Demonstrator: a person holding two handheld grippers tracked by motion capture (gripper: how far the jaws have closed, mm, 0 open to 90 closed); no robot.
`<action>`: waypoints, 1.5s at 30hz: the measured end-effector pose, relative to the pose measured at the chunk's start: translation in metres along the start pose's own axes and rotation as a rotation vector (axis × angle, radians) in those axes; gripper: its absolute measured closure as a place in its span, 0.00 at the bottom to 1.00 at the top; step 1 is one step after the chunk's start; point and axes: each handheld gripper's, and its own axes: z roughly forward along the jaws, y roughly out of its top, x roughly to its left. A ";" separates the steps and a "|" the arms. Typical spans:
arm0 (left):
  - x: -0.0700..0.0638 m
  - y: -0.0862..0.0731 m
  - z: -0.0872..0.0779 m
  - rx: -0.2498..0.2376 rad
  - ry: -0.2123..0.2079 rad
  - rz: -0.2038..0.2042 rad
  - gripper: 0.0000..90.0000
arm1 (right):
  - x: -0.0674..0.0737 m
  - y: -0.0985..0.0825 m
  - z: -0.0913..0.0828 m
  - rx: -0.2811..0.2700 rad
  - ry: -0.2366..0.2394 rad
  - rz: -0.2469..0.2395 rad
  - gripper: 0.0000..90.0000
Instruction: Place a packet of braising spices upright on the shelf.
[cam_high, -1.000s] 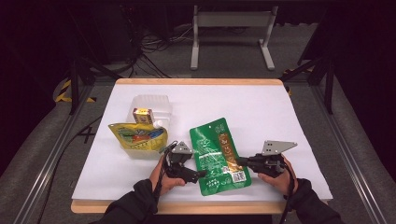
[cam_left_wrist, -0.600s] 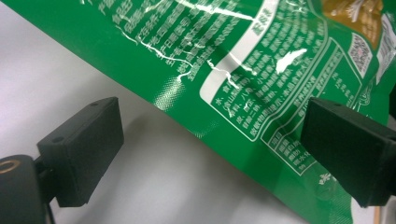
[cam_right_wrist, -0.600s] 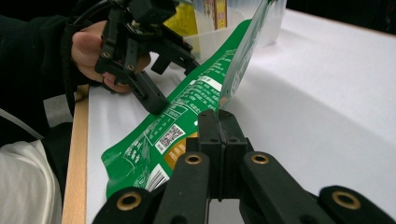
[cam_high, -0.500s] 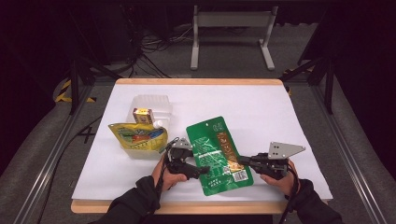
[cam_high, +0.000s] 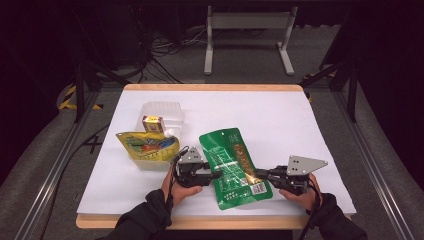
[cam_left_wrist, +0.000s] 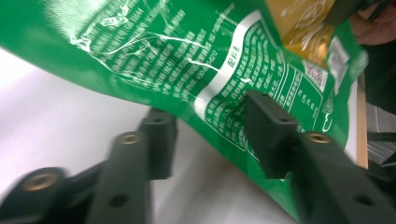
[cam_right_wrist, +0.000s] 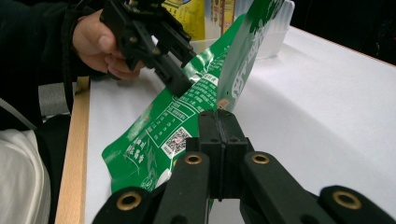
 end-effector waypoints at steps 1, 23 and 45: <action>0.000 0.000 -0.001 -0.005 0.000 0.014 0.71 | 0.000 0.000 0.000 0.000 0.002 0.000 1.00; -0.042 0.016 -0.024 -0.115 0.055 0.351 0.92 | -0.008 0.011 0.000 -0.025 -0.059 0.057 0.67; -0.033 0.023 -0.038 -0.156 0.148 0.349 0.97 | -0.003 0.060 0.015 0.023 -0.047 0.018 0.98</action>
